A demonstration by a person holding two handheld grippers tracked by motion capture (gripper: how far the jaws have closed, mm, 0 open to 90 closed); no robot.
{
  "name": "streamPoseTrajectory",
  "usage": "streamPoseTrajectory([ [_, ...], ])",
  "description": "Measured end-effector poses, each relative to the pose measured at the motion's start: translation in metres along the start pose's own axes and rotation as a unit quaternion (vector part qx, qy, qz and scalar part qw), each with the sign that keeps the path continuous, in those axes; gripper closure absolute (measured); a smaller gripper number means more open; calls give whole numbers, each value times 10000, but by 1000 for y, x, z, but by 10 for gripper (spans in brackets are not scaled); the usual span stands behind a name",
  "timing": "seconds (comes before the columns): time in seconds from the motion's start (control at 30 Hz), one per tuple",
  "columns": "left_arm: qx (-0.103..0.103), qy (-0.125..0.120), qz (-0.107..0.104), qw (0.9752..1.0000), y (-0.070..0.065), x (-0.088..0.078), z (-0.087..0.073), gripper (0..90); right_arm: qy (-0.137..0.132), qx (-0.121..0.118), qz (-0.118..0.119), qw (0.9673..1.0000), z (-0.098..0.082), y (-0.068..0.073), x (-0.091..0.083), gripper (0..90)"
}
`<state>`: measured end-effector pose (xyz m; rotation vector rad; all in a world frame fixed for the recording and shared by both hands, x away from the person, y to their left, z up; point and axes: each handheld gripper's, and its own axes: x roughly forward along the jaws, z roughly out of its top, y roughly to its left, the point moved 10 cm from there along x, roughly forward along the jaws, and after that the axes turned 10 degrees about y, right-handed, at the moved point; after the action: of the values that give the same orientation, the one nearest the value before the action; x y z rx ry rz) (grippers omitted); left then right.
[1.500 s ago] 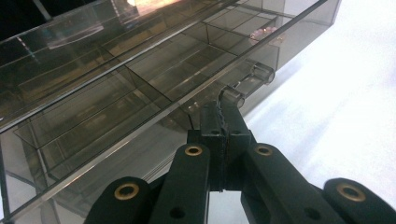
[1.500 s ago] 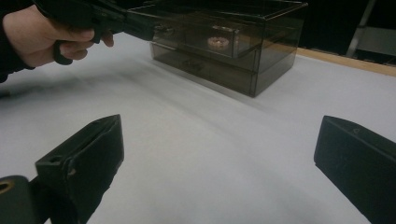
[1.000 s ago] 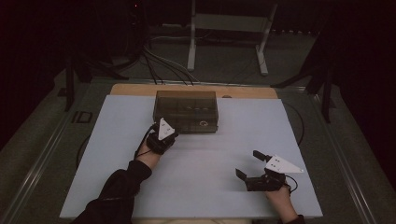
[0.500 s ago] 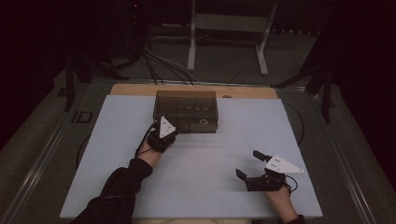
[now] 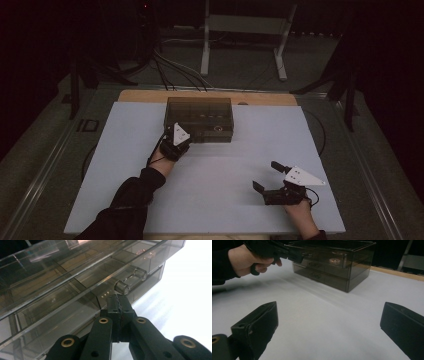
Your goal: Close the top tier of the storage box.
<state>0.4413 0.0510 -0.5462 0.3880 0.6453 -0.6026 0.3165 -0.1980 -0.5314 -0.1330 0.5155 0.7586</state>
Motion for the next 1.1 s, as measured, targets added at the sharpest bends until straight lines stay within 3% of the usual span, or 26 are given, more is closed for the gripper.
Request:
streamPoseTrajectory([
  [1.1,-88,50,172,9998,17,7,5,898,5,10,-6,10000,0,0,-1,18],
])
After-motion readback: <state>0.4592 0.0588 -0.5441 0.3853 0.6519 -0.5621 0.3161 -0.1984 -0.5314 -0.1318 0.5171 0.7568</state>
